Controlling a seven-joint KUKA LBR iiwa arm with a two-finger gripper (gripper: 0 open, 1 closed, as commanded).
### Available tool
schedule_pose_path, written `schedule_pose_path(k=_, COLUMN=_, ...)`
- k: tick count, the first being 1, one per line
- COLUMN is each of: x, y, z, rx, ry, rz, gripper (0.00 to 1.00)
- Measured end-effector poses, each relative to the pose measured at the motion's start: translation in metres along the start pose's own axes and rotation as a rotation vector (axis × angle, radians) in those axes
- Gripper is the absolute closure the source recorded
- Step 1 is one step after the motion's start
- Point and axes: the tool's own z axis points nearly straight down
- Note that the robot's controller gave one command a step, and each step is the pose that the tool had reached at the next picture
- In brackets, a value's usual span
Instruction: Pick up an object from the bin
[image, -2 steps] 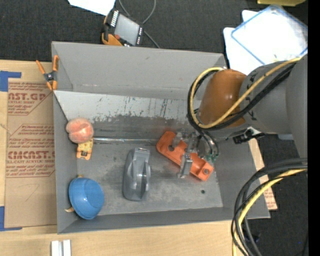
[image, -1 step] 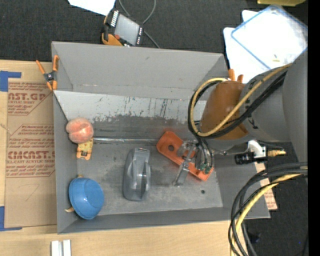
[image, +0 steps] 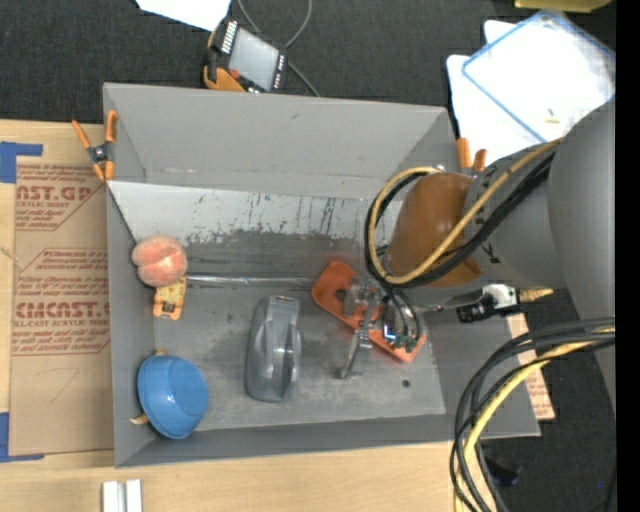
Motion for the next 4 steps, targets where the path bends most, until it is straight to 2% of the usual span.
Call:
schedule_pose_path(k=1, x=0.003, y=0.001, z=-0.001, rx=-0.001, ry=-0.003, rz=0.282, gripper=1.00)
schedule_pose_path(k=3, x=0.004, y=0.001, z=-0.009, rx=-0.001, ry=-0.001, rz=0.281, gripper=1.00)
schedule_pose_path(k=4, x=0.004, y=0.001, z=-0.032, rx=-0.001, ry=0.001, rz=0.281, gripper=1.00)
